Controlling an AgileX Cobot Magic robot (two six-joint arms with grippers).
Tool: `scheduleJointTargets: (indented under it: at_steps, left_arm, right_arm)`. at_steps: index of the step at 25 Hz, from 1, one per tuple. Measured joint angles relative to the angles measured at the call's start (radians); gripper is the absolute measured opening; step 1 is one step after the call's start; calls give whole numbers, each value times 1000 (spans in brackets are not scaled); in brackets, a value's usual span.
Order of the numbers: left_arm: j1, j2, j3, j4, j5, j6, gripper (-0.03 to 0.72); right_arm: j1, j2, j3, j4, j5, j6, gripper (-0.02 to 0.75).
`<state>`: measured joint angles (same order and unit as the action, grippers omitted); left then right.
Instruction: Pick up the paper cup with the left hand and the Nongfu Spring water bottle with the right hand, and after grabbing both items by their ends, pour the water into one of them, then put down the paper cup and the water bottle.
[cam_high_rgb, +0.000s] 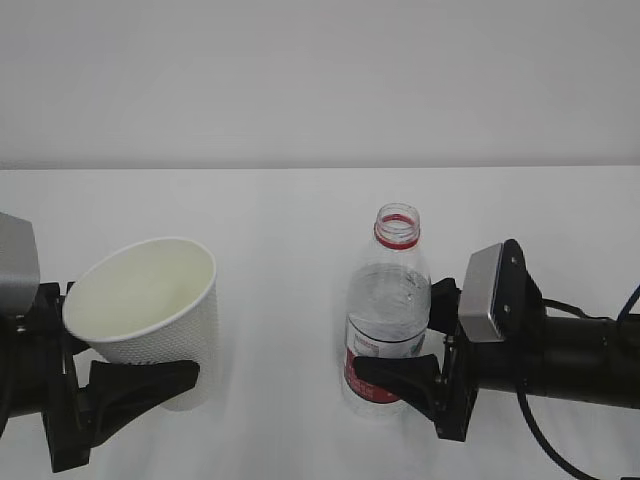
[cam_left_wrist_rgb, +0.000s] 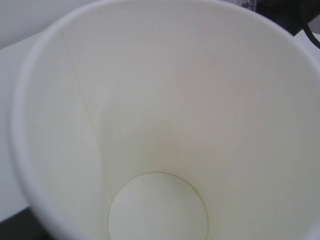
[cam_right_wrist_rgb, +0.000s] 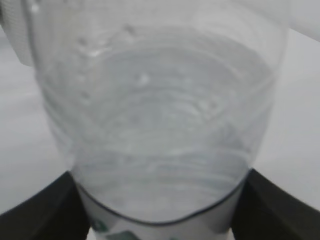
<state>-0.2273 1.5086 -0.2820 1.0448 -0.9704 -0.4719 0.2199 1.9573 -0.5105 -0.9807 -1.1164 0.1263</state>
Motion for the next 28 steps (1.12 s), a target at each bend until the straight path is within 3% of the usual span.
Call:
scheduleJointTargets:
  at_steps: [28]
  left_arm:
    - [0, 0, 0, -4, 0, 0, 537]
  right_arm:
    - [0, -15, 0, 1, 8, 23, 527]
